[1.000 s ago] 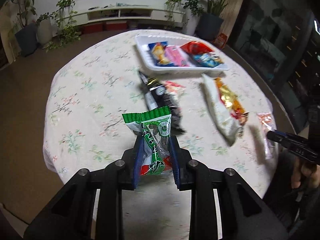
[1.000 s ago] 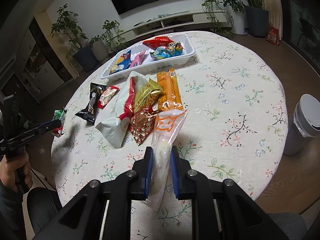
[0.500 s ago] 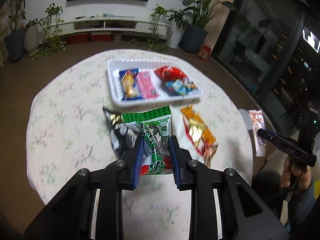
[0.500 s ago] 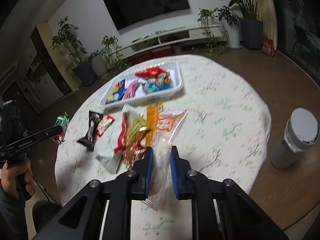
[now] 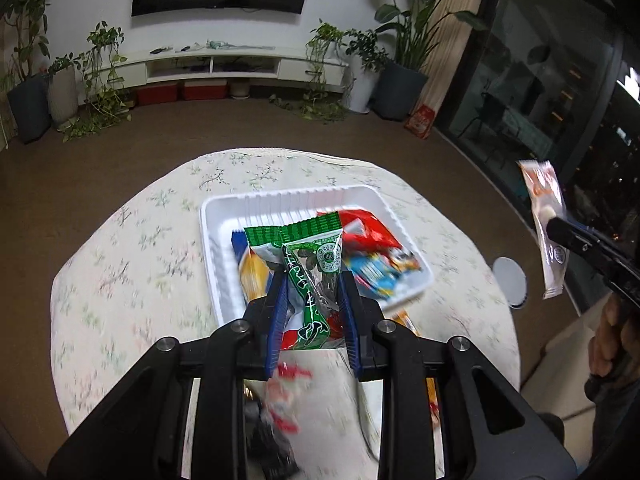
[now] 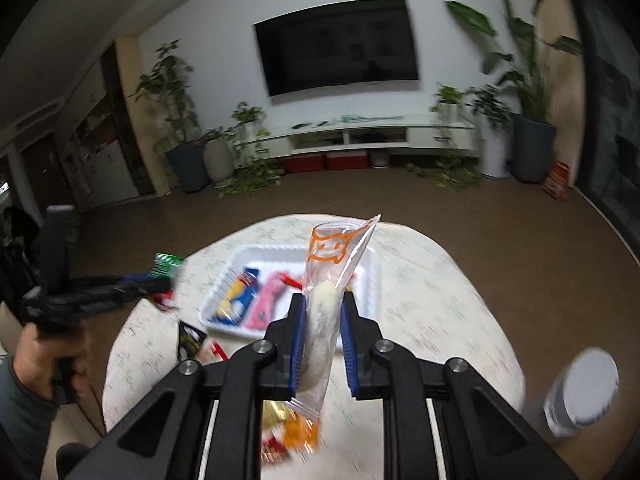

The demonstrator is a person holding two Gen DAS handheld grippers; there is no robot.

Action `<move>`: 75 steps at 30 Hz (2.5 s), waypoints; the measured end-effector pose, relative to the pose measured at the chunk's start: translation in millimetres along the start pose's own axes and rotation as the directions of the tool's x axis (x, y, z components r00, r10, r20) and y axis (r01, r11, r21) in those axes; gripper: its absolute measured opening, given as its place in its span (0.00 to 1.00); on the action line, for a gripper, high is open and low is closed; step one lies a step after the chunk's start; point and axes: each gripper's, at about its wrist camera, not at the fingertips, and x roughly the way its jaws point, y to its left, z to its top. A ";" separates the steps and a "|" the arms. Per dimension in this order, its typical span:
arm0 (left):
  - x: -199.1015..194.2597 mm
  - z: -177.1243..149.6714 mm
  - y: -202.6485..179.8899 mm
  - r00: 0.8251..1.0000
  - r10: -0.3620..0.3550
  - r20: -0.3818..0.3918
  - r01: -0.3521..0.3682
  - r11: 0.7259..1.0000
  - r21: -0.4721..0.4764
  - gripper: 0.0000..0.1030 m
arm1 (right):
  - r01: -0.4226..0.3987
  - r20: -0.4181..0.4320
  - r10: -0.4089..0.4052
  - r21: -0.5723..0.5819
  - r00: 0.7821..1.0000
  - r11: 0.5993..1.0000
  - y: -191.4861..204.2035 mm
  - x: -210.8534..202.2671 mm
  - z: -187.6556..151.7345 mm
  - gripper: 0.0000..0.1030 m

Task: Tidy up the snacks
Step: 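Carry both packets over the white tray and open both tools to release them, then withdraw both tools from the tray back over the remaining snacks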

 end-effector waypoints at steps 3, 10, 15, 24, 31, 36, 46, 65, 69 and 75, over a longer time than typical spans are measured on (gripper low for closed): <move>29.5 17.2 5.8 1.000 0.011 -0.028 -0.011 1.000 -0.014 0.23 | -0.034 -0.034 0.032 -0.046 0.999 0.998 15.5 39.4 25.7 0.18; 98.8 29.6 30.7 0.995 0.045 -0.094 -0.047 0.999 -0.022 0.23 | -0.044 -0.150 0.024 -0.134 0.988 0.990 41.9 145.9 44.3 0.18; 137.0 25.2 36.9 0.990 0.061 -0.124 -0.063 0.998 -0.013 0.23 | -0.047 -0.224 0.016 -0.134 0.974 0.990 37.8 197.1 40.4 0.18; 172.3 14.7 43.6 0.985 0.092 -0.142 -0.093 0.996 0.004 0.25 | -0.037 -0.299 -0.029 -0.212 0.954 0.977 43.4 241.3 25.0 0.18; 178.6 14.8 50.4 0.986 0.109 -0.127 -0.109 0.994 0.006 0.41 | -0.028 -0.318 -0.047 -0.229 0.947 0.973 43.4 252.5 15.6 0.19; 177.0 13.5 50.8 0.987 0.109 -0.118 -0.107 0.994 0.021 0.48 | -0.018 -0.325 -0.056 -0.219 0.944 0.976 41.0 257.1 12.8 0.19; 136.2 11.3 57.2 0.992 0.112 -0.054 -0.113 0.993 -0.026 0.68 | -0.004 -0.293 -0.053 -0.193 0.955 0.981 35.5 250.8 13.7 0.52; -7.4 -77.1 62.8 0.984 0.172 0.035 -0.167 0.979 -0.113 0.99 | -0.127 -0.031 0.133 0.154 0.991 0.980 1.3 93.4 -0.2 0.78; -20.2 -116.2 65.1 0.988 0.152 0.022 -0.146 0.975 -0.165 0.99 | -0.119 0.034 0.114 0.249 0.993 0.961 -17.9 51.3 -34.4 0.78; -12.3 -166.4 58.5 0.990 0.134 -0.044 -0.140 0.967 -0.214 0.99 | -0.060 -0.030 0.073 0.321 0.997 0.945 -22.5 29.0 -96.3 0.77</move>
